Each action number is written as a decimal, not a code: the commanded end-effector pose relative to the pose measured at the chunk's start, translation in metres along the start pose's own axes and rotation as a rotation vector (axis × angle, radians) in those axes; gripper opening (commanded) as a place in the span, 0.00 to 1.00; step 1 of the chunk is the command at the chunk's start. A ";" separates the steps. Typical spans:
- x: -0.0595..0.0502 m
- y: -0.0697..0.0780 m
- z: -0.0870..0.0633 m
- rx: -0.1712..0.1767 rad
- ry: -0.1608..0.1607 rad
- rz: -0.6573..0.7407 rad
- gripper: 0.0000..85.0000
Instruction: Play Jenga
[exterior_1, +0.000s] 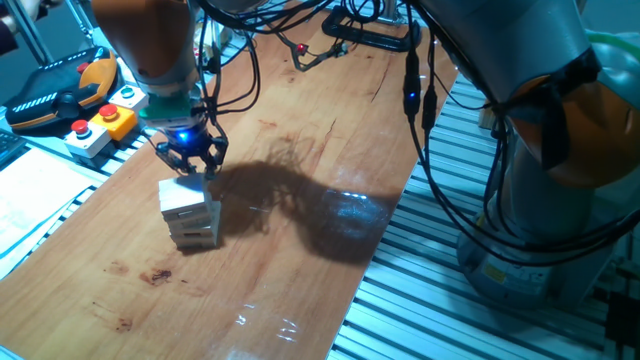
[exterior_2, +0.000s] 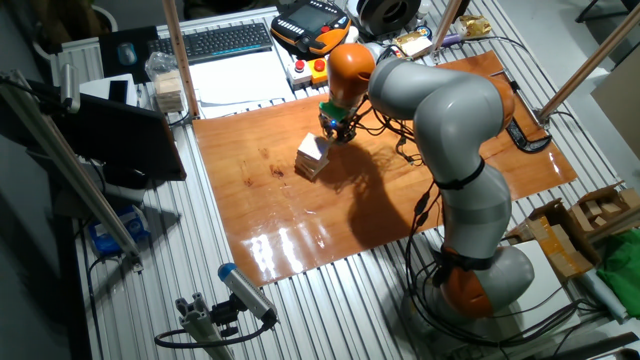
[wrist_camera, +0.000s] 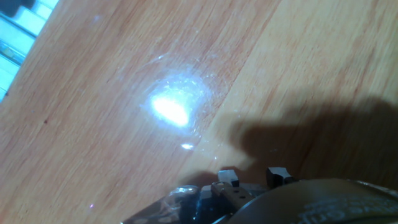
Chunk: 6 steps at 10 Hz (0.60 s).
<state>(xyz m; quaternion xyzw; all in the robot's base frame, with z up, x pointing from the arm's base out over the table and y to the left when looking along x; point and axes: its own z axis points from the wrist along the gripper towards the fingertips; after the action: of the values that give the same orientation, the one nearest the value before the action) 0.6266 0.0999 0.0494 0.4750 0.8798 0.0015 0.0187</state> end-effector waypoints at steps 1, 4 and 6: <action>-0.004 -0.002 -0.001 -0.001 -0.004 -0.009 0.01; -0.010 -0.010 0.001 -0.006 -0.024 -0.039 0.01; -0.016 -0.017 0.005 -0.010 -0.028 -0.062 0.01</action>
<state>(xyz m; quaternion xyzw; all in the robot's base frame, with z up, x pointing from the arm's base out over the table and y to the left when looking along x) 0.6216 0.0770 0.0438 0.4475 0.8937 -0.0011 0.0334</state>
